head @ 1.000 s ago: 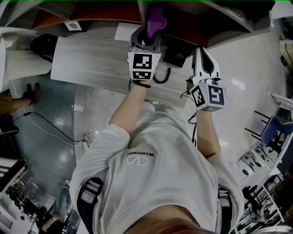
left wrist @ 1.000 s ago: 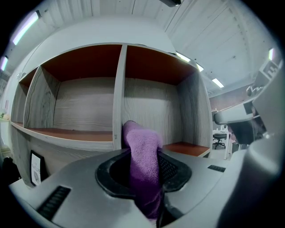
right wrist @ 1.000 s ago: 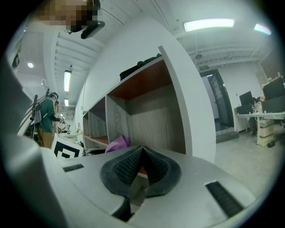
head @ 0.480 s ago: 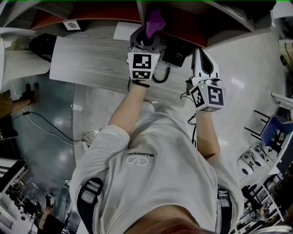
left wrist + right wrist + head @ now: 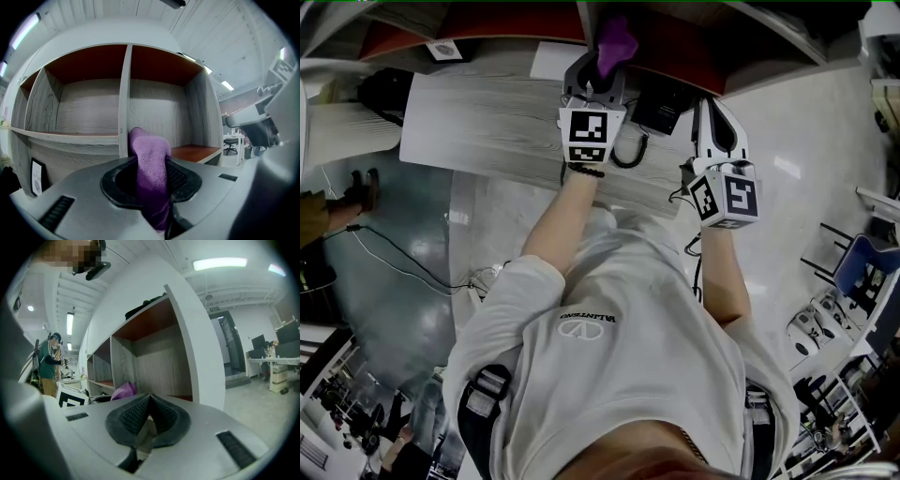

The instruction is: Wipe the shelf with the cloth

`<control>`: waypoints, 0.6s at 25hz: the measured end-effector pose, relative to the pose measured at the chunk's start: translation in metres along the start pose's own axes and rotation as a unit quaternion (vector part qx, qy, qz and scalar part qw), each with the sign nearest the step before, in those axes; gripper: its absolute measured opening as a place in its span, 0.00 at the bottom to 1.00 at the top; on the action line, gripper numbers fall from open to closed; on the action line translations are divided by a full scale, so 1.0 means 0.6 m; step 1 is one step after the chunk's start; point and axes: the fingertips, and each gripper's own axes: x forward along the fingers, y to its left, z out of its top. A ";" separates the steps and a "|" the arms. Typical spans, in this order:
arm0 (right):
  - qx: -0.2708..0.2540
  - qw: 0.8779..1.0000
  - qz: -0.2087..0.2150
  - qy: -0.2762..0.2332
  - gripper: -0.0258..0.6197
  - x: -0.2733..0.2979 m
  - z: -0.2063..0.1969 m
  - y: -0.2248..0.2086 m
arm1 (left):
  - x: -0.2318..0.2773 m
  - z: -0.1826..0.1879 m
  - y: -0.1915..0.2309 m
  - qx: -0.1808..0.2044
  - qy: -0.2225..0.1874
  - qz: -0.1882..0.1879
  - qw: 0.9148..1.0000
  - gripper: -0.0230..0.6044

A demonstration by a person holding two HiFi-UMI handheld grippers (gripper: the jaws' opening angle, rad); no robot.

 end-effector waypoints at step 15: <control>0.002 1.000 0.008 -0.024 0.04 -0.012 0.035 0.015 | -0.091 0.107 -0.011 0.039 -0.082 -0.060 0.994 0.20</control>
